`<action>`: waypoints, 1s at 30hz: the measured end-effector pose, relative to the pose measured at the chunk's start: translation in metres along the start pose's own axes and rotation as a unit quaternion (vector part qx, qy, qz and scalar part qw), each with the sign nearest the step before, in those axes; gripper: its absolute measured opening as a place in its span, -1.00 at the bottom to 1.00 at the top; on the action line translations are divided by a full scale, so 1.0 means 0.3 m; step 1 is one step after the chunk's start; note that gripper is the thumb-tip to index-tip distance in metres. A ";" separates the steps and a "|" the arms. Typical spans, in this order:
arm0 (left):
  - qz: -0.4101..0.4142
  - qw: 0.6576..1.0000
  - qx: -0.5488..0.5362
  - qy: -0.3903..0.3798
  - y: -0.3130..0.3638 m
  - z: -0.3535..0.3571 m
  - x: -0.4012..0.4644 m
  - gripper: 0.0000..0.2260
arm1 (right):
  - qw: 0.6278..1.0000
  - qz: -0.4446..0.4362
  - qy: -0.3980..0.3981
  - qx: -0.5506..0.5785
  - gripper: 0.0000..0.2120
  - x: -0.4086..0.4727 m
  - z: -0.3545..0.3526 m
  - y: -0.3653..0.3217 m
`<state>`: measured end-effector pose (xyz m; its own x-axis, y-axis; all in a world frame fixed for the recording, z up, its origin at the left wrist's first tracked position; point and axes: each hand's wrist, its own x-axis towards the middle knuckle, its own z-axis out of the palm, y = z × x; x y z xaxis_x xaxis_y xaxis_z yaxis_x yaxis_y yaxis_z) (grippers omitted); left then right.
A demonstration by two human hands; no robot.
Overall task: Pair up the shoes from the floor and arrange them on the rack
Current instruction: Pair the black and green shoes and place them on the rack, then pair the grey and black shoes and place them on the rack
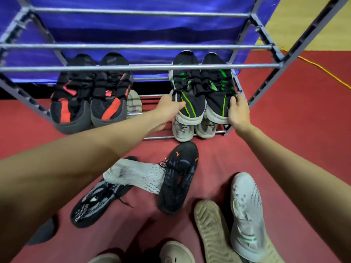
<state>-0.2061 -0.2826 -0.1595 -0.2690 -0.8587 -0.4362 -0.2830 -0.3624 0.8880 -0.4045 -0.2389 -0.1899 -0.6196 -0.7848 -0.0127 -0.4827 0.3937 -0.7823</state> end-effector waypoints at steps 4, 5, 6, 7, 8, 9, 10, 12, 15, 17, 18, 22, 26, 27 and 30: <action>0.008 1.000 0.004 0.014 -0.008 0.015 0.009 -0.85 | 0.999 -0.013 0.032 -0.014 -0.73 -0.034 0.011 -0.012; 0.010 1.000 0.020 0.016 -0.004 0.014 0.005 -0.86 | 0.998 -0.020 0.047 -0.026 -0.72 -0.054 0.015 -0.017; 0.012 0.999 0.037 0.015 0.006 0.013 -0.007 -0.83 | 0.997 -0.028 0.061 -0.036 -0.70 -0.075 0.022 -0.018; 0.013 0.998 0.055 0.009 0.014 0.011 -0.019 -0.76 | 0.996 -0.033 0.073 -0.044 -0.67 -0.101 0.025 -0.020; 0.013 0.998 0.064 0.002 0.022 0.010 -0.035 -0.71 | 0.995 -0.038 0.082 -0.047 -0.63 -0.126 0.032 -0.015; 0.014 0.998 0.065 -0.003 0.026 0.008 -0.049 -0.67 | 0.994 -0.045 0.089 -0.047 -0.58 -0.155 0.037 -0.011; 0.018 0.997 0.069 -0.009 0.027 0.005 -0.065 -0.64 | 0.993 -0.053 0.093 -0.045 -0.54 -0.182 0.043 -0.002; 0.043 0.994 0.104 -0.011 0.015 -0.007 -0.089 -0.58 | 0.992 -0.076 0.096 -0.037 -0.52 -0.247 0.049 0.014; 0.083 0.992 0.100 0.000 -0.019 -0.035 -0.144 -0.59 | 0.992 -0.105 0.059 -0.033 -0.44 -0.367 0.057 0.048; 0.068 0.995 0.073 0.021 -0.062 -0.068 -0.181 -0.62 | 0.993 -0.106 0.014 -0.054 -0.40 -0.451 0.059 0.075; 0.061 0.995 0.076 0.027 -0.089 -0.090 -0.199 -0.62 | 0.992 -0.103 -0.017 -0.065 -0.37 -0.491 0.060 0.090; 0.063 0.989 0.137 -0.007 -0.203 -0.194 -0.304 -0.81 | 0.978 -0.115 -0.121 -0.123 -0.38 -0.639 0.066 0.134; 0.027 0.985 0.163 -0.043 -0.325 -0.299 -0.427 -0.86 | 0.960 -0.128 -0.194 -0.153 -0.39 -0.768 0.085 0.154; 0.018 0.985 0.169 -0.040 -0.358 -0.326 -0.449 -0.85 | 0.955 -0.129 -0.211 -0.162 -0.39 -0.795 0.092 0.157; -0.014 0.984 0.176 -0.011 -0.461 -0.404 -0.497 -0.82 | 0.941 -0.110 -0.259 -0.190 -0.38 -0.864 0.122 0.159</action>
<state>-0.0151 -0.1485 -0.1996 -0.2753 -0.8408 -0.4660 -0.5908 -0.2345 0.7720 -0.2443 -0.0342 -0.2466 -0.1418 -0.9567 -0.2541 -0.8115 0.2593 -0.5237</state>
